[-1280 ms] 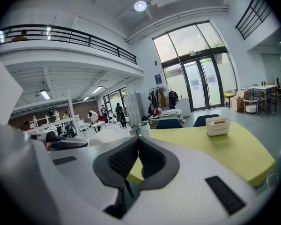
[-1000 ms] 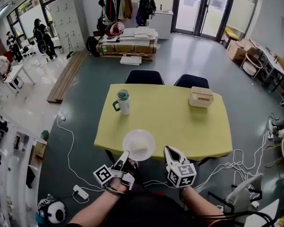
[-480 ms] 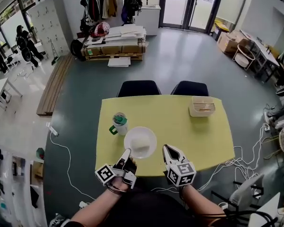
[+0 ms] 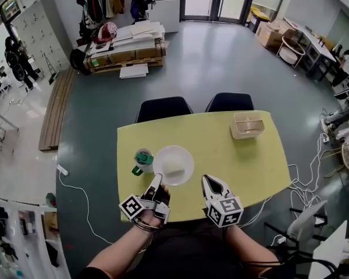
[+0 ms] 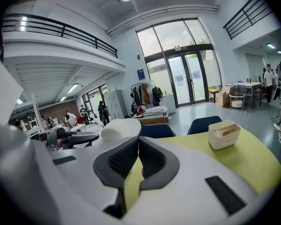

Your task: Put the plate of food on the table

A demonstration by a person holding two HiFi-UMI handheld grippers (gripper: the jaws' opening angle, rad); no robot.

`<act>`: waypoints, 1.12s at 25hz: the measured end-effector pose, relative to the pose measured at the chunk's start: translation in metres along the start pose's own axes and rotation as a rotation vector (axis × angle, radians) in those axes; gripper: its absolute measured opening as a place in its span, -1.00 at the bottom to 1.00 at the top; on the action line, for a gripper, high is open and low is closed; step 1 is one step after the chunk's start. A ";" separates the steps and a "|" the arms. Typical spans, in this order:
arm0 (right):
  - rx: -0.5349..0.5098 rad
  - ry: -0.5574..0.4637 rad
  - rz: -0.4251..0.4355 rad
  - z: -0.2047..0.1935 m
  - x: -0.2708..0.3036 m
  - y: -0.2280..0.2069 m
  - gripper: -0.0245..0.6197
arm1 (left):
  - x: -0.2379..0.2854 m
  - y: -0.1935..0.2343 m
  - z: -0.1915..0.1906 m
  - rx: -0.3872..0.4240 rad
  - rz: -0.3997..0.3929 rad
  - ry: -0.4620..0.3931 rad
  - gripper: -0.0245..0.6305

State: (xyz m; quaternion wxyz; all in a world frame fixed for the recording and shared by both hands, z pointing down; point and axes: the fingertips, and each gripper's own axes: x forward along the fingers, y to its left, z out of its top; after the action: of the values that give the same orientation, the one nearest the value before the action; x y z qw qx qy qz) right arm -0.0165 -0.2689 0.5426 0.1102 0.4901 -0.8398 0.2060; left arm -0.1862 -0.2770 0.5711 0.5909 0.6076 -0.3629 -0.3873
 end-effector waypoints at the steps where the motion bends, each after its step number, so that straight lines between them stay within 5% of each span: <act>1: 0.001 0.003 0.000 0.001 0.002 -0.005 -0.89 | 0.005 0.000 -0.001 -0.001 -0.001 0.000 -0.85; 15: -0.008 0.062 0.104 0.002 0.047 -0.043 -0.89 | 0.061 0.034 -0.003 0.000 0.024 -0.092 -0.85; 28: 0.003 0.165 0.077 -0.033 0.075 -0.115 -0.89 | 0.139 0.153 0.026 -0.019 0.091 -0.198 -0.85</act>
State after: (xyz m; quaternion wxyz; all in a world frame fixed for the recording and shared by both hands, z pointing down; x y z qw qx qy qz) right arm 0.0459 -0.3627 0.6281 0.1704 0.4389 -0.8457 0.2513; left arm -0.1462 -0.4190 0.7177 0.5748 0.5438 -0.4430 -0.4216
